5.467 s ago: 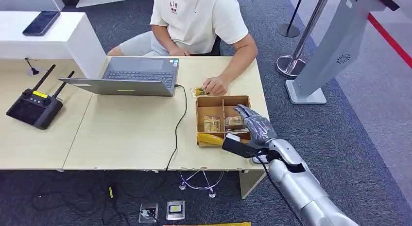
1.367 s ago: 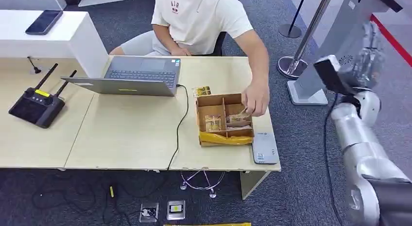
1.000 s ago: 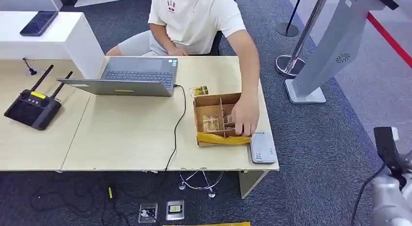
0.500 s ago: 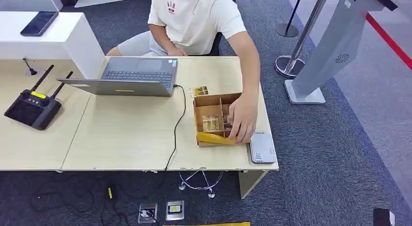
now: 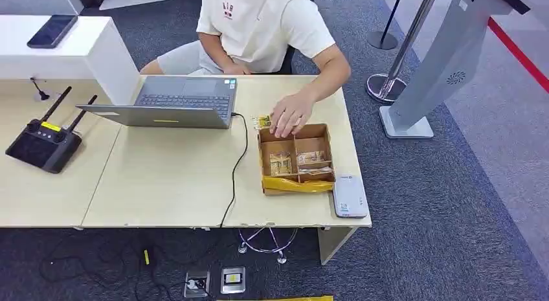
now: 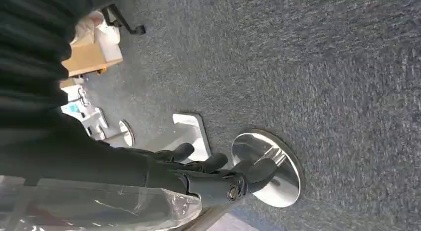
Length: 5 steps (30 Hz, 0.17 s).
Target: Pass the card to the sensor for recognition and then transmit it.
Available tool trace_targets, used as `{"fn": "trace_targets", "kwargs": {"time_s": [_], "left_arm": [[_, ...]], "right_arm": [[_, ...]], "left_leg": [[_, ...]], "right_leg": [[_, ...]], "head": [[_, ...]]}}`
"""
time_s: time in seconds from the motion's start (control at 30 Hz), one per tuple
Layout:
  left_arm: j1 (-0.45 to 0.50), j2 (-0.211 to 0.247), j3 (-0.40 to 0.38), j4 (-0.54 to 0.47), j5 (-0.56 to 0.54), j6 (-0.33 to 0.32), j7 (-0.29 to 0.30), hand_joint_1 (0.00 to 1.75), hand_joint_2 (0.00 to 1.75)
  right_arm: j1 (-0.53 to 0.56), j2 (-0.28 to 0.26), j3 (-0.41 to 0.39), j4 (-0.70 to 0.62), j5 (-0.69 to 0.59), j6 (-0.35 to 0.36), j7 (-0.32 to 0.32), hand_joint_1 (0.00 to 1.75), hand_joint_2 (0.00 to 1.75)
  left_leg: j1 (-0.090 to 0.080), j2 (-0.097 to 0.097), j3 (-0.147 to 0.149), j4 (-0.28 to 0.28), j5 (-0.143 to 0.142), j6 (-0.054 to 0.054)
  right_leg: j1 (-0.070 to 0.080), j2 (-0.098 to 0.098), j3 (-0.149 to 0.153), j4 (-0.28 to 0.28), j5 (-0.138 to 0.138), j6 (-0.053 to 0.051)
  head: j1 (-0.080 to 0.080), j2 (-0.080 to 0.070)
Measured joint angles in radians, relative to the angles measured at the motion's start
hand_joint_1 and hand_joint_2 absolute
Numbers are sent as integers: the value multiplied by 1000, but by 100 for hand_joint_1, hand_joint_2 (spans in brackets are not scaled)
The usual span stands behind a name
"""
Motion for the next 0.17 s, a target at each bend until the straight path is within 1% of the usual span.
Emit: {"fn": "trace_targets", "kwargs": {"time_s": [0.1,0.17], "left_arm": [[0,-4,0,0,-2,0,4,0,0],[-1,-5,0,0,-2,0,8,0,0]], "right_arm": [[-8,1,0,13,15,21,5,0,175],[-14,1,0,20,19,49,19,0,175]], "left_leg": [[0,0,0,0,0,0],[0,0,0,0,0,0]], "right_leg": [[0,0,0,0,0,0],[0,0,0,0,0,0]], "head": [[0,0],[0,0]]}}
